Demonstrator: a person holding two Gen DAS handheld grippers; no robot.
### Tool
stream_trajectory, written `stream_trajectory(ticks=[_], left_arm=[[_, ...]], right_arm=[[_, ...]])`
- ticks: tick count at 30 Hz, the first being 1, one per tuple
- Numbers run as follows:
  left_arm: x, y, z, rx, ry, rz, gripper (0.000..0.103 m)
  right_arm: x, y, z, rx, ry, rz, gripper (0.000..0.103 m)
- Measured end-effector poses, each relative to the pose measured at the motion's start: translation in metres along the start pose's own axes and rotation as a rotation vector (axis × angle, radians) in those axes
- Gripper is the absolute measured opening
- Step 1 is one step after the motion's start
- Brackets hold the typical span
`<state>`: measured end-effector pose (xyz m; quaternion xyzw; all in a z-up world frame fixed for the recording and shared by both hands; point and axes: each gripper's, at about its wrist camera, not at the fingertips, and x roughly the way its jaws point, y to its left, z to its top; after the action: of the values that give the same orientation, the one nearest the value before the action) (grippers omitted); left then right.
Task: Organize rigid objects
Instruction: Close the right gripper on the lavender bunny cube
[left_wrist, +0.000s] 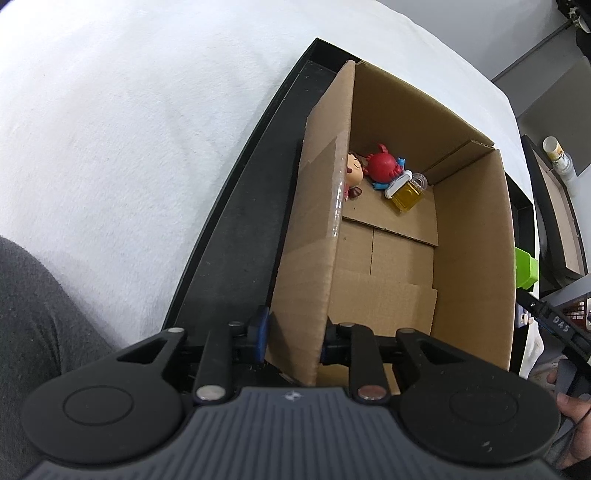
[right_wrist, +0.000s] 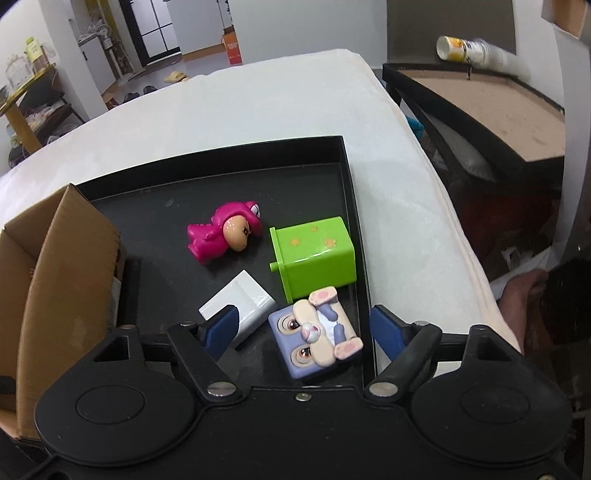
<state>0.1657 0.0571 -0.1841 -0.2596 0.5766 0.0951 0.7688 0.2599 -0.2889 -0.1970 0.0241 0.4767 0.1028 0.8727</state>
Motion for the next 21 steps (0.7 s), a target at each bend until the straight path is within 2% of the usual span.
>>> stream_trajectory(ticks=[2, 4, 6, 8, 21], left_arm=[[0.0, 0.0, 0.0, 0.0, 0.001, -0.001, 0.024], [0.0, 0.001, 0.001, -0.003, 0.002, -0.005, 0.024], [0.0, 0.002, 0.001, -0.002, 0.004, -0.009, 0.024], [0.001, 0.003, 0.002, -0.003, 0.005, -0.011, 0.024], [0.002, 0.005, 0.004, 0.0, 0.004, -0.026, 0.025]], right_arm=[[0.003, 0.002, 0.0, -0.025, 0.003, -0.01, 0.079], [0.008, -0.001, 0.0, -0.022, 0.026, -0.01, 0.072], [0.017, -0.008, -0.002, 0.005, 0.07, -0.021, 0.057], [0.017, -0.009, -0.003, 0.002, 0.08, -0.042, 0.049], [-0.006, -0.004, -0.001, 0.012, 0.072, -0.085, 0.045]])
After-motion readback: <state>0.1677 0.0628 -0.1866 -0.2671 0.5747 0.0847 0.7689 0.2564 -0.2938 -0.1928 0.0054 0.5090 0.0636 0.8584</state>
